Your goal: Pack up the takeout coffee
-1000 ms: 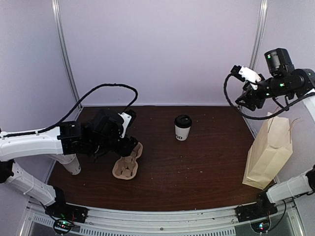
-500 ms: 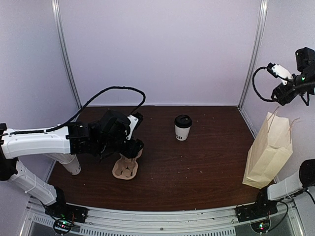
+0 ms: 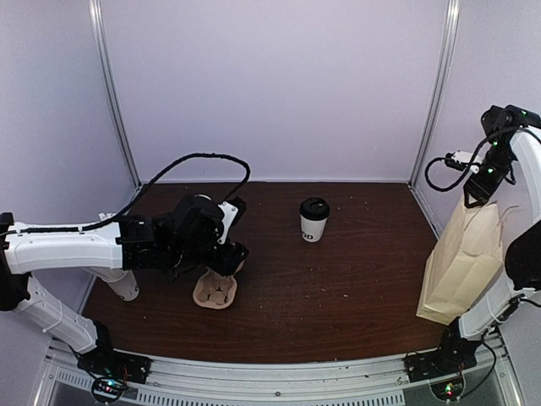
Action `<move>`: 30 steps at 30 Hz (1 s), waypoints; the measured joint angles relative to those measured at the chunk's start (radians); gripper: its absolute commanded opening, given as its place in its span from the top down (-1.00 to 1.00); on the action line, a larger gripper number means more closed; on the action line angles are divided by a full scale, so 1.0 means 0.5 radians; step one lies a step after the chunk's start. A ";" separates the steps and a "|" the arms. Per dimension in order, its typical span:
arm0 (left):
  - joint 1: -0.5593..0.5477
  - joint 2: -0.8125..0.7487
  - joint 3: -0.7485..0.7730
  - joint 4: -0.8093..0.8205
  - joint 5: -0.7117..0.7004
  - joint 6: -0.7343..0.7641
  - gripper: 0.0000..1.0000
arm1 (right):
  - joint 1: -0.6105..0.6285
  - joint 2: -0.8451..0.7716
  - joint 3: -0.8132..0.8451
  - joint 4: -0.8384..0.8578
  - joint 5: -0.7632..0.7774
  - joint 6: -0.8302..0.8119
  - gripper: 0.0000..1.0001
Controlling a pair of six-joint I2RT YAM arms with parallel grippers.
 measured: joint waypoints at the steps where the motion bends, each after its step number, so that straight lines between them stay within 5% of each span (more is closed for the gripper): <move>1: 0.000 -0.001 -0.008 0.002 0.000 -0.002 -0.18 | 0.000 0.020 -0.003 -0.002 0.003 -0.008 -0.13; 5: 0.000 -0.002 -0.040 0.013 0.009 -0.013 -0.18 | 0.000 0.066 -0.011 0.003 0.003 -0.027 0.34; 13: 0.000 -0.002 -0.041 0.057 0.037 -0.024 -0.18 | -0.002 0.154 -0.004 0.002 -0.057 -0.056 0.86; 22: 0.000 0.007 -0.041 0.061 0.045 -0.029 -0.19 | 0.179 0.116 0.047 -0.047 -0.275 -0.112 0.98; 30: 0.016 0.018 -0.037 0.056 0.043 -0.027 -0.19 | 1.083 -0.111 -0.119 -0.066 -0.330 -0.178 1.00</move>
